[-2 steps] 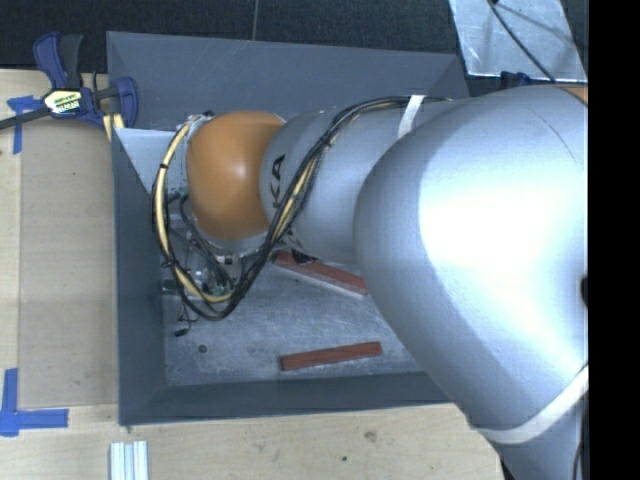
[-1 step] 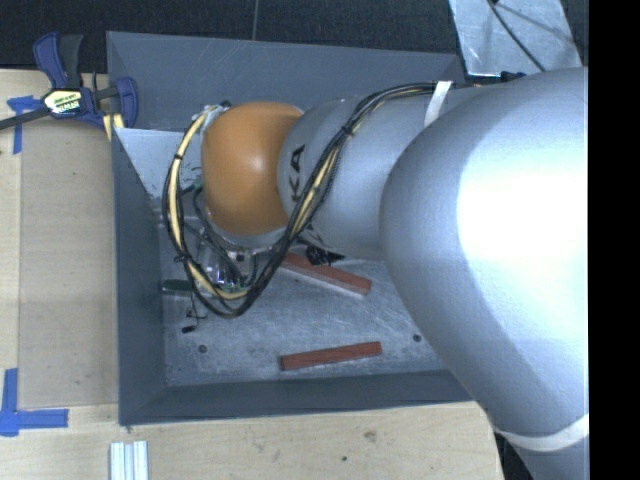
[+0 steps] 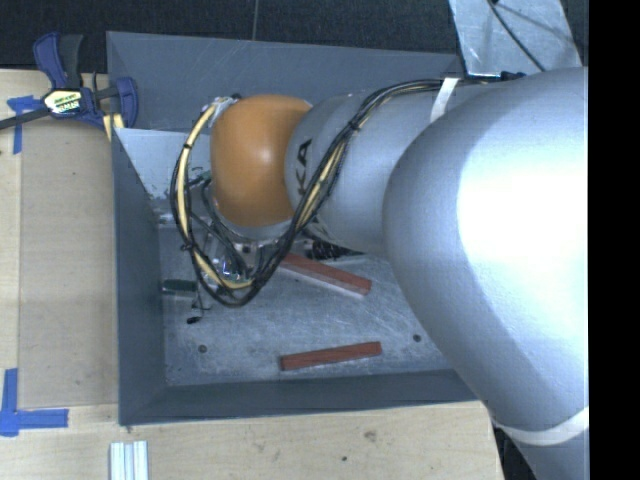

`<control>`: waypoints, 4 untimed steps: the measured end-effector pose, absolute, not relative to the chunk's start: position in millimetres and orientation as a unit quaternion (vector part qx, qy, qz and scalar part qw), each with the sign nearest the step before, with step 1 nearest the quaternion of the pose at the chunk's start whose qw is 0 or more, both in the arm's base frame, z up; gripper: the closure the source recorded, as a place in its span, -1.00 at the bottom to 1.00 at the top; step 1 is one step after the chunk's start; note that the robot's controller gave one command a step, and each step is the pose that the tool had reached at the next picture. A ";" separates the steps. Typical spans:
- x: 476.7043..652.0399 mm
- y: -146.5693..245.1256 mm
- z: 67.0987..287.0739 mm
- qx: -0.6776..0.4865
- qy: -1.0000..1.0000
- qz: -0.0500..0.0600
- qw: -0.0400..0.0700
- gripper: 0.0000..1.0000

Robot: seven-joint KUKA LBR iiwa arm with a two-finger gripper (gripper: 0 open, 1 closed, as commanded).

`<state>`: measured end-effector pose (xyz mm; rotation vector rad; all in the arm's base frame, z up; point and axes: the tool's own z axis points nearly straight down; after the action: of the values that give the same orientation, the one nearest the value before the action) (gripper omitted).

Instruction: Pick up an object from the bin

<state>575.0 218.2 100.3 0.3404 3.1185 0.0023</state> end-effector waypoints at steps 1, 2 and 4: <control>572.0 223.8 70.0 0.181 0.983 0.000 0.000 -1.00; 572.5 223.4 70.0 0.181 0.983 0.000 0.000 -1.00; 574.9 222.6 109.5 0.183 0.983 0.002 0.003 1.00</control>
Offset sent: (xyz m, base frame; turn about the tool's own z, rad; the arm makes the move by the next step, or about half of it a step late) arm -0.0035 0.0062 -0.0303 0.1481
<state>574.9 222.6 109.5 0.5734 3.0835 0.0051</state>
